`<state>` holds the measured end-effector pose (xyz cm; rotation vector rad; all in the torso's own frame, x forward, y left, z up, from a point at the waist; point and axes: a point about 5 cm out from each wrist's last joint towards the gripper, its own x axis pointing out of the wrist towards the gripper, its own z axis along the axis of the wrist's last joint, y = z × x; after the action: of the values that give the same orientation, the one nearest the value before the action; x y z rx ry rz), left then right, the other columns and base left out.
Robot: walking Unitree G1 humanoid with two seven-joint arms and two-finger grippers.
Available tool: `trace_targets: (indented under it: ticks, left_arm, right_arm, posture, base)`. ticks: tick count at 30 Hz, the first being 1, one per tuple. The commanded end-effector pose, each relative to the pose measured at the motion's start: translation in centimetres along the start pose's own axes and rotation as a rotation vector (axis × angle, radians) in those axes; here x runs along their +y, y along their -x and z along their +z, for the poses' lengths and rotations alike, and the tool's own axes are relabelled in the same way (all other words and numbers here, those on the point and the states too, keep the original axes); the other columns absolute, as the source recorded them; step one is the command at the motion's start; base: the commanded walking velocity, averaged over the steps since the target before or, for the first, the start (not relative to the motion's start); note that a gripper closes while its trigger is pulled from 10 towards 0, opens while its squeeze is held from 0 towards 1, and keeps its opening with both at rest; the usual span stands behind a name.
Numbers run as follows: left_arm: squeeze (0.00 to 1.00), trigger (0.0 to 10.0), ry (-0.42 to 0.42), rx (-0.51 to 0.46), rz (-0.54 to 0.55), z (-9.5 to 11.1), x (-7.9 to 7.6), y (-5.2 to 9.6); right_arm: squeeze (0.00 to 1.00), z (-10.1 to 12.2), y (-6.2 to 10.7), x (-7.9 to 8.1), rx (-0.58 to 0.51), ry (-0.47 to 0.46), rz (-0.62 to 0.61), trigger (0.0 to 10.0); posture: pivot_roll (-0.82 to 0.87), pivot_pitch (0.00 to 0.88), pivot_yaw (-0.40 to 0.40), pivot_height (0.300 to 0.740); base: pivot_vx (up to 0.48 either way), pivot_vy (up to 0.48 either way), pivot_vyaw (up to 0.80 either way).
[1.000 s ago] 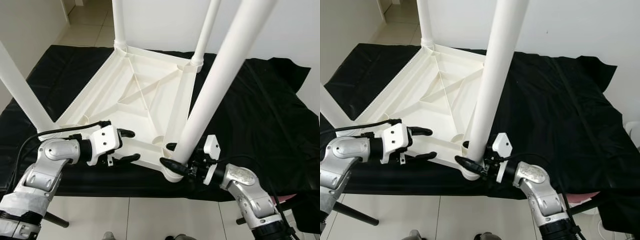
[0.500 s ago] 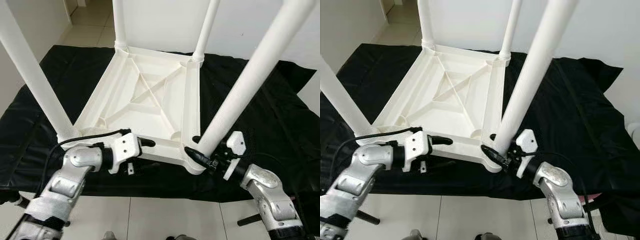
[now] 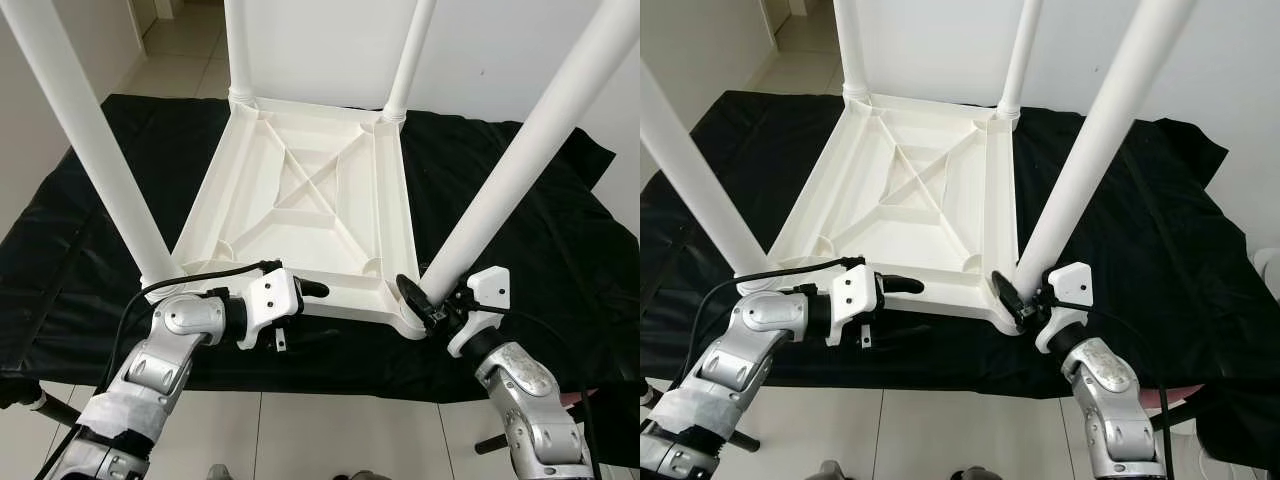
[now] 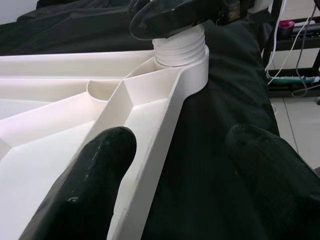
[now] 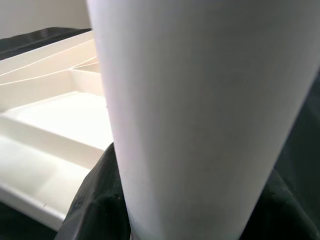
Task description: Building children table
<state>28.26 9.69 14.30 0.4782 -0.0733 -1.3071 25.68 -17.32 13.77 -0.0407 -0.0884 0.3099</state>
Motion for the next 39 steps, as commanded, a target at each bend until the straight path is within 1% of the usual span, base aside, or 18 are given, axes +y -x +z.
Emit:
trace_targets:
  ticks: [1,4,5,8,12,15,16,18,19,20,21,24,30,31,33,36,38,39]
  left_arm:
    - [0.00,10.0,-0.001,0.016,0.187,-0.3,1.2,-0.2]
    - [0.00,10.0,0.001,0.023,0.252,-0.3,2.0,-0.8]
    - [0.00,10.0,0.001,0.023,0.252,-0.3,2.0,-0.8]
    - [0.00,10.0,0.018,0.024,0.322,-0.1,2.9,-1.2]
    - [0.00,10.0,0.048,0.012,0.375,0.1,3.4,-1.6]
    - [0.00,10.0,0.042,0.018,0.391,0.1,3.5,-1.8]
    - [0.00,10.0,0.074,0.027,0.417,0.0,3.7,-1.9]
    - [0.00,10.0,0.098,0.034,0.435,-0.1,3.9,-2.0]
    - [0.00,10.0,0.127,0.048,0.455,-0.3,4.1,-2.2]
    - [0.00,10.0,0.144,0.057,0.466,-0.4,4.3,-2.3]
    - [0.00,10.0,0.161,0.061,0.479,-0.4,4.4,-2.4]
    - [0.00,10.0,0.179,0.063,0.492,-0.3,4.5,-2.5]
    - [0.00,10.0,0.200,0.092,0.491,-0.3,4.1,-2.8]
    - [0.00,10.0,0.205,0.092,0.493,-0.3,4.1,-3.0]
    - [0.00,10.0,0.214,0.092,0.497,-0.1,4.1,-3.3]
    - [0.00,10.0,0.234,0.090,0.511,0.0,3.9,-3.5]
    - [0.00,10.0,0.244,0.091,0.504,0.0,3.6,-3.7]
    - [0.00,10.0,0.244,0.091,0.504,0.0,3.6,-3.7]
  right_arm:
    - [0.00,-1.1,0.0,-0.2,0.061,0.029,-0.084,0.0]
    - [0.00,-1.3,-0.7,0.3,0.058,0.021,-0.177,0.0]
    - [0.00,-1.3,-0.7,0.3,0.058,0.021,-0.177,0.0]
    - [0.00,-1.6,-1.4,1.0,0.060,-0.030,-0.260,0.0]
    - [0.00,-1.9,-1.7,1.5,0.082,0.001,-0.342,0.0]
    - [0.00,-2.0,-1.7,1.4,0.087,0.036,-0.395,0.0]
    - [0.00,-2.4,-1.8,1.3,0.102,0.032,-0.427,9.0]
    - [0.00,-2.6,-1.8,1.3,0.114,0.026,-0.447,9.0]
    - [0.00,-2.9,-2.0,1.3,0.120,0.013,-0.449,10.0]
    - [0.00,-3.0,-2.2,1.4,0.122,0.004,-0.449,10.0]
    - [1.00,-2.9,-2.4,1.5,0.108,-0.014,-0.420,10.0]
    - [1.00,-2.7,-2.7,1.6,0.092,-0.032,-0.394,10.0]
    - [1.00,-1.5,-3.1,0.9,0.013,-0.012,-0.353,10.0]
    - [0.00,-1.3,-3.3,0.9,-0.002,-0.028,-0.307,10.0]
    - [0.00,-1.0,-3.5,0.8,-0.021,-0.045,-0.257,10.0]
    - [0.00,-0.3,-3.5,0.1,-0.051,-0.018,-0.187,10.0]
    - [0.00,0.0,-3.4,-0.6,-0.056,0.007,-0.108,10.0]
    - [0.00,0.0,-3.4,-0.6,-0.056,0.007,-0.108,10.0]
  posture:
    - [-0.09,0.055,-0.029,0.740]
    - [-0.08,0.060,-0.030,0.740]
    - [-0.08,0.060,-0.030,0.740]
    - [-0.08,0.066,-0.031,0.740]
    - [-0.08,0.068,-0.030,0.740]
    - [-0.08,0.071,-0.029,0.740]
    - [-0.08,0.071,-0.024,0.740]
    - [-0.08,0.071,-0.024,0.740]
    - [-0.08,0.070,-0.025,0.740]
    - [-0.08,0.070,-0.025,0.740]
    - [-0.08,0.068,-0.026,0.740]
    - [-0.08,0.067,-0.025,0.740]
    - [-0.06,0.065,-0.030,0.740]
    - [-0.06,0.064,-0.032,0.740]
    - [-0.06,0.064,-0.032,0.740]
    - [-0.06,0.063,-0.033,0.740]
    - [-0.06,0.061,-0.032,0.740]
    - [-0.06,0.061,-0.032,0.740]
  base:
    - [0.000,0.000,0.00]
    - [0.000,0.000,0.00]
    - [0.000,0.000,0.00]
    - [0.000,0.000,0.00]
    - [0.000,0.000,0.00]
    - [0.000,0.000,0.00]
    - [0.000,0.000,0.00]
    - [0.000,0.000,0.00]
    - [0.000,0.000,0.00]
    - [0.000,0.000,0.00]
    - [0.000,0.000,0.00]
    - [0.000,0.000,0.00]
    - [0.000,0.000,0.00]
    - [0.000,0.000,0.00]
    - [0.000,0.000,0.00]
    - [0.000,0.000,0.00]
    - [0.000,0.000,0.00]
    - [0.000,0.000,0.00]
